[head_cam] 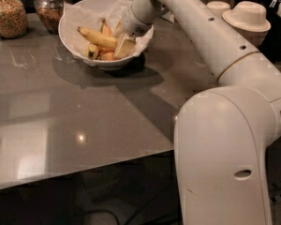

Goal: Pick banana from white bowl

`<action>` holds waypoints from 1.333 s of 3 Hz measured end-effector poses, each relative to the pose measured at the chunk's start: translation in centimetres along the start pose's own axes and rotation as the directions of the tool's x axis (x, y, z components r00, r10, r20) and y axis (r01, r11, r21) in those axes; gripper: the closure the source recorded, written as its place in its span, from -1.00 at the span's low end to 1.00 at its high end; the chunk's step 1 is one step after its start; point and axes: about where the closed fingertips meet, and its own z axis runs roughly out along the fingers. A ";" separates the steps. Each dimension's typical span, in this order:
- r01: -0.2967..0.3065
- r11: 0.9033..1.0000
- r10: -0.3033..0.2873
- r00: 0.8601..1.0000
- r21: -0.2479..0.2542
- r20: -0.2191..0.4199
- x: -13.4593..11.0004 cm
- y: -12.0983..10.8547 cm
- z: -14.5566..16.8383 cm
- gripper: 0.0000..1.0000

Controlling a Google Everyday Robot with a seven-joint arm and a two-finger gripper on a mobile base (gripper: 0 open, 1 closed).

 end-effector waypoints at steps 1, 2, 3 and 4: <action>-0.001 1.000 0.001 1.000 0.006 -0.005 -0.1 -0.2 -0.6 0.63; 0.009 1.000 -0.009 1.000 0.020 -0.010 -0.8 -0.5 -2.4 1.00; 0.030 0.999 -0.029 1.000 0.045 -0.010 -1.9 -0.5 -5.5 1.00; 0.035 0.998 -0.037 0.998 0.049 0.041 -3.0 1.0 -9.2 1.00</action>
Offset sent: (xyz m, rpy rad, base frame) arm -0.0130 -0.0190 0.0579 -0.0035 -0.0573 -0.0161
